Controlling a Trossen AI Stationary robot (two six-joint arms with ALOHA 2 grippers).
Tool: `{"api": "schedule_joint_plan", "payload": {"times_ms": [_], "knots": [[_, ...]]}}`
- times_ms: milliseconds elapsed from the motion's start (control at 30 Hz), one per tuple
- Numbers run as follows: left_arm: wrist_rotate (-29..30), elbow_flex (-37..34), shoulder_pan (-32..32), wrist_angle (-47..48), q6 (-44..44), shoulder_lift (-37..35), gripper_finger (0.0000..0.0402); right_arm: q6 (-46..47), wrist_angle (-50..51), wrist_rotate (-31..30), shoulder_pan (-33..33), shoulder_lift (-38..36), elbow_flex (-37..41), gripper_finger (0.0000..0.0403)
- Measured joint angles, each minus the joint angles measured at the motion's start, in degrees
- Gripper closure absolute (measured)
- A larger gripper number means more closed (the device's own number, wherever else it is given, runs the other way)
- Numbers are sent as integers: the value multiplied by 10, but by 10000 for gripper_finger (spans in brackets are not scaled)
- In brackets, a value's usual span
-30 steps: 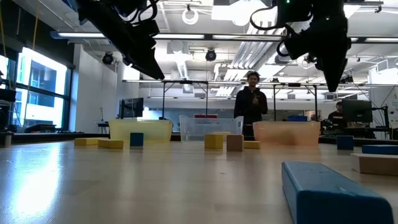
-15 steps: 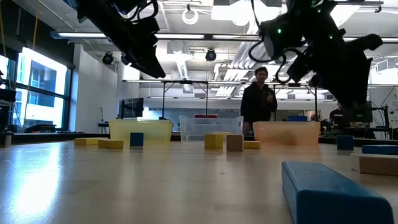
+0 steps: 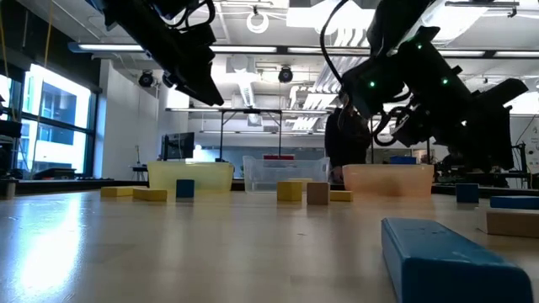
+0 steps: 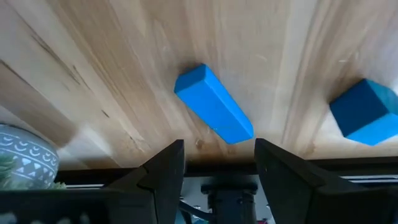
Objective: Sort & place blocks by color
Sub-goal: Put the blue block into the yellow bin
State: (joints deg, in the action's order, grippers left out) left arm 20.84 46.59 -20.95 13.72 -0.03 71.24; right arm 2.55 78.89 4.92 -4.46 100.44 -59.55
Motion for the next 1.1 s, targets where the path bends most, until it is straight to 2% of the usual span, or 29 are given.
{"api": "schedule_joint_plan", "payload": {"times_ms": [367,567,700,1100], "knots": [[9,0,0,0,-4,0,151,0,-25,18,17,27,2,217],[9,0,0,-1,-4,0,151,0,-39,19,30,27,39,217],[11,0,0,-1,-4,0,151,17,-56,-11,39,27,59,217],[15,0,0,-2,-3,0,151,29,-128,-19,41,27,61,217]]}}
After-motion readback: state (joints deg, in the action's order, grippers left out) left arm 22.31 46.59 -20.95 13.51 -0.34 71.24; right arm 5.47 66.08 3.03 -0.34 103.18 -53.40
